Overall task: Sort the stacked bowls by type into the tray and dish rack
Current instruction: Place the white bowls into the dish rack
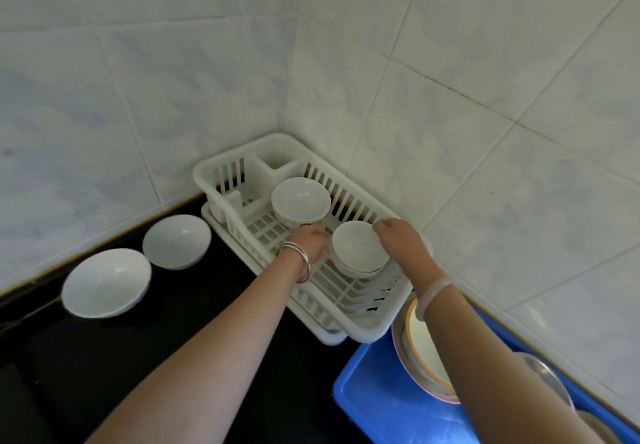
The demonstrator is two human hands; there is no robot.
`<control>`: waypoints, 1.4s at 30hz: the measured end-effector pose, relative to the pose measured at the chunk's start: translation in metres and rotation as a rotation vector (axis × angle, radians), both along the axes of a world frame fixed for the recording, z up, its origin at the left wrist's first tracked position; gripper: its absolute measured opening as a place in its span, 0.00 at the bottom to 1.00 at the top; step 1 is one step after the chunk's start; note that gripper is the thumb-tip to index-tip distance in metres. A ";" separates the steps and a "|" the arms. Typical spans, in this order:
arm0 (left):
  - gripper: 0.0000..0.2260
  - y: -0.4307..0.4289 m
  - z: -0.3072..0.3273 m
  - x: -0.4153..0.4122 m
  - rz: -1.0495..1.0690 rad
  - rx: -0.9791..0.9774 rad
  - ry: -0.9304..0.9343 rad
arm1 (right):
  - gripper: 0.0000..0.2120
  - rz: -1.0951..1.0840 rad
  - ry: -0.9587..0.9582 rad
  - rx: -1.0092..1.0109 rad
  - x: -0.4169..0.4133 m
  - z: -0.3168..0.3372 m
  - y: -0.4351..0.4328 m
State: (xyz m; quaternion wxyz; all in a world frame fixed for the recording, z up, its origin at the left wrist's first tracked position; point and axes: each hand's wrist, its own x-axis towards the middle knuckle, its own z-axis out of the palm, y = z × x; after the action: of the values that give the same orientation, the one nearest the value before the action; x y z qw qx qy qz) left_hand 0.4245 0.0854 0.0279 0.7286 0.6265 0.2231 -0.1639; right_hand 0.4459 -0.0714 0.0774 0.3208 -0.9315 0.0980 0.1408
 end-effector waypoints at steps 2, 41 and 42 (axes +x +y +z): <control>0.15 0.015 0.004 -0.019 0.048 0.027 -0.079 | 0.15 0.003 -0.041 0.096 -0.013 0.007 0.017; 0.22 0.262 -0.087 -0.172 0.889 0.034 0.058 | 0.09 0.049 0.202 0.599 -0.046 -0.076 0.279; 0.22 0.263 -0.087 -0.172 0.897 -0.007 0.056 | 0.05 0.075 0.219 0.611 -0.049 -0.070 0.283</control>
State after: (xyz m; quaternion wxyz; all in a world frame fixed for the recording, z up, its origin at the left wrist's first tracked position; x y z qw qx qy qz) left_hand 0.2528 0.3480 -0.0595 0.7235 0.4606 0.4916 0.1507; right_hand 0.3967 0.2112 0.0074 0.5676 -0.7745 0.0508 0.2745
